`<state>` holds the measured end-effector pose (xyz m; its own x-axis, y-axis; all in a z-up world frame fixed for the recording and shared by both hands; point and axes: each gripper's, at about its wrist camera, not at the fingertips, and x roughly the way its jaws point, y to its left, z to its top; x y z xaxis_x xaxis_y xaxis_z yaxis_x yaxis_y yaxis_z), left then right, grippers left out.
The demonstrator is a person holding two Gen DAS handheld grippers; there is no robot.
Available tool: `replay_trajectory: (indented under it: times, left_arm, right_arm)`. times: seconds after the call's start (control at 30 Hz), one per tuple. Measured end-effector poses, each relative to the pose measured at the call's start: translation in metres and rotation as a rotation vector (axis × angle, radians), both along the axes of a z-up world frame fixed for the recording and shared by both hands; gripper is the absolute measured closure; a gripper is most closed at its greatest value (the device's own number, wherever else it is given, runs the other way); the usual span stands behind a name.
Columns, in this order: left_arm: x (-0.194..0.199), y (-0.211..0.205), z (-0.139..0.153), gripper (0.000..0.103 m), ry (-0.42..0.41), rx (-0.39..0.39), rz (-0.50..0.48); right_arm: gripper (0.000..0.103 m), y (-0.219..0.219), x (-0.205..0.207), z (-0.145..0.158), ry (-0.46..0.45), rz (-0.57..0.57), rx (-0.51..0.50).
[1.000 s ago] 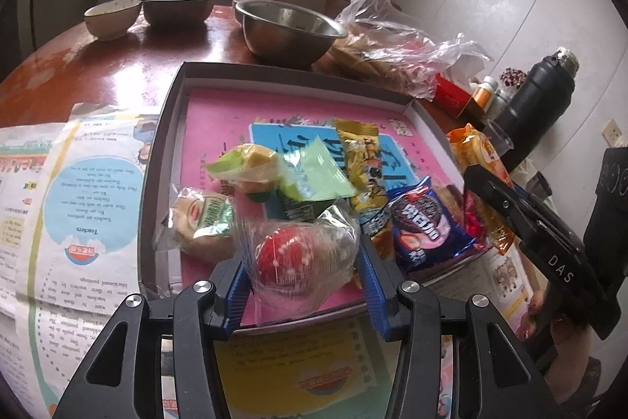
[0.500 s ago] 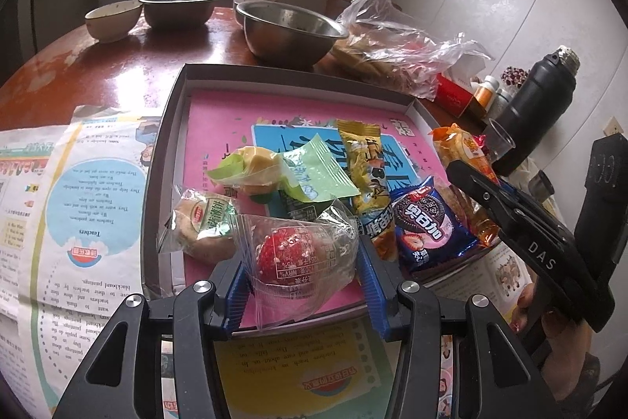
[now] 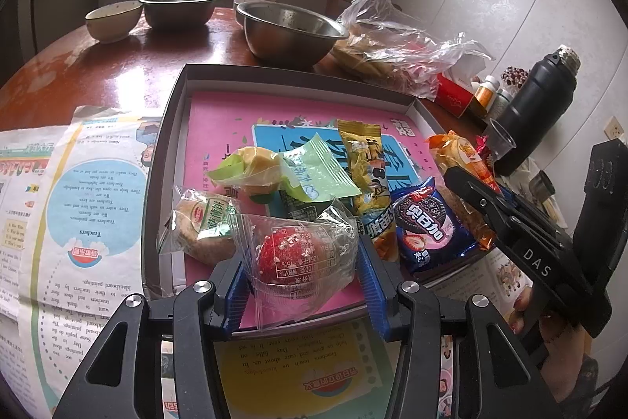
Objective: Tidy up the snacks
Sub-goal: 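Release the rice-cracker pack with the right tool while the left tool releases the clear bag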
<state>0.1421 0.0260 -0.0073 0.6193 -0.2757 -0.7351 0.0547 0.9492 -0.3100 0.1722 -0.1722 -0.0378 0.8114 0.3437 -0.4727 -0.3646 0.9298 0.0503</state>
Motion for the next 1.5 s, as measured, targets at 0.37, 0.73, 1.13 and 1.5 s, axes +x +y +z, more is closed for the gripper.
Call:
replay_trajectory:
  times: [0.37,0.73,1.13,1.5]
  left_arm:
    - [0.001,0.003,-0.001,0.051,-0.001,-0.003,0.010]
    - [0.001,0.005,-0.002,0.051,-0.001,-0.005,0.013]
    - [-0.002,0.006,0.001,0.048,-0.013,-0.003,0.019]
    - [-0.007,0.006,0.013,0.036,-0.047,0.012,0.043]
  right_arm:
    - [0.065,-0.001,-0.005,0.002,-0.008,-0.008,0.005]
    - [0.063,-0.003,-0.009,0.003,-0.013,-0.007,0.010]
    - [0.063,-0.004,-0.011,0.000,-0.007,-0.008,0.007]
    - [0.063,-0.007,-0.018,0.008,-0.038,-0.017,0.020]
